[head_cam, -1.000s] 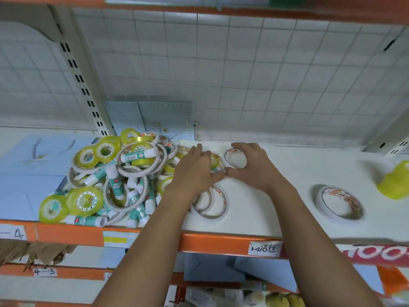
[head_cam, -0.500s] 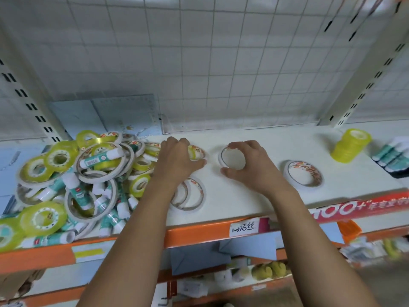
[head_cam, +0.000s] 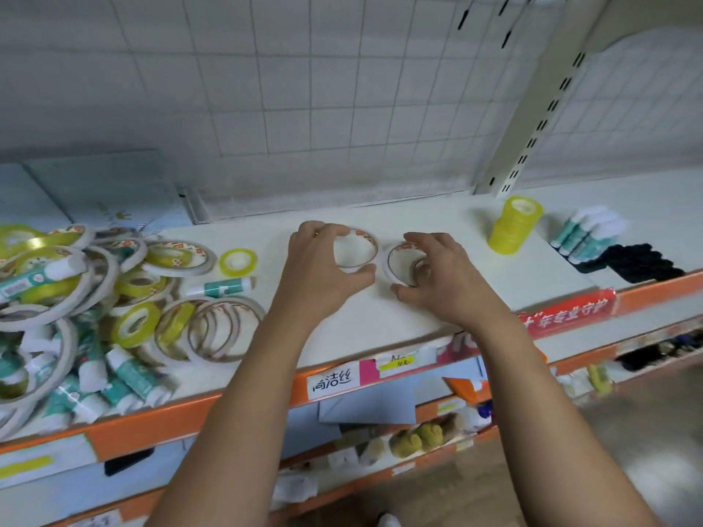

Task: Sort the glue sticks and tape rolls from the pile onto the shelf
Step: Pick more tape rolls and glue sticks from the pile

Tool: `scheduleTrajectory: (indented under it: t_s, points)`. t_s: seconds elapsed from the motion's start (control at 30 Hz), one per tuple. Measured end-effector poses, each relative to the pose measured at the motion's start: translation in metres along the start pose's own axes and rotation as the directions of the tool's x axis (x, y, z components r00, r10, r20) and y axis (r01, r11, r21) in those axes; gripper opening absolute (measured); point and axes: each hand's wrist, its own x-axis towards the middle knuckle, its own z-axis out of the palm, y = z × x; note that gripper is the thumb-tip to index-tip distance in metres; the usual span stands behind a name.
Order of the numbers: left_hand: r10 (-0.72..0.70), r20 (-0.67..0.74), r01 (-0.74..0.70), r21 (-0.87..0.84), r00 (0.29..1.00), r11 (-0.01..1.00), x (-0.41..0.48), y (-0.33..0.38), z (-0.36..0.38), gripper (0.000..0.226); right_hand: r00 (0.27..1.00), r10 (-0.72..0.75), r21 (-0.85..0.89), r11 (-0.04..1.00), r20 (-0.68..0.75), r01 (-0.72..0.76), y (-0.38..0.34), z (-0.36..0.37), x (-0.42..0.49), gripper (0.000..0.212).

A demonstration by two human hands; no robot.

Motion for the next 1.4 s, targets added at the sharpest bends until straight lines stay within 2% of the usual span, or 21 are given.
scheduleTrajectory:
  t_s: [0.27,0.5,0.6,0.7,0.9,1.03,1.13,1.3,1.4]
  points:
    - [-0.070,-0.010,0.069,-0.070,0.997,0.995,-0.005,0.019,0.038,0.054,0.996,-0.044,0.035,0.999,0.080,0.042,0.046,-0.008,0.005,0.098]
    - [-0.042,0.024,0.044,-0.057,0.999,0.997,-0.003,0.042,0.060,0.053,0.978,-0.109,0.075,0.992,0.176,0.097,0.072,-0.020,0.008,0.110]
    - [-0.031,0.062,0.034,-0.041,0.998,0.999,-0.004,0.054,0.074,0.059,0.970,-0.169,0.112,0.982,0.177,0.151,0.084,-0.029,0.008,0.093]
    - [-0.032,0.110,0.034,-0.019,0.993,0.999,-0.005,0.063,0.088,0.067,0.946,-0.193,0.156,0.975,0.261,0.156,0.093,-0.035,0.011,0.078]
    - [-0.047,0.119,0.043,0.038,0.992,0.998,-0.009,0.069,0.101,0.078,0.949,-0.210,0.085,0.977,0.237,0.195,0.108,-0.040,0.012,0.085]
    - [-0.134,0.128,0.133,0.016,0.983,0.991,-0.014,0.066,0.096,0.102,0.936,-0.240,0.040,0.971,0.256,0.238,0.109,-0.042,0.017,0.072]
    - [-0.188,0.132,0.190,-0.004,0.973,0.982,-0.017,0.063,0.094,0.103,0.929,-0.249,0.021,0.967,0.275,0.253,0.107,-0.043,0.019,0.072]
    - [-0.142,0.116,0.135,0.072,0.983,0.988,-0.014,0.068,0.100,0.091,0.936,-0.242,0.135,0.968,0.255,0.213,0.106,-0.045,0.020,0.068]
    - [-0.141,0.154,0.126,0.103,0.978,0.987,-0.013,0.071,0.101,0.101,0.940,-0.242,0.185,0.962,0.240,0.200,0.109,-0.046,0.019,0.067]
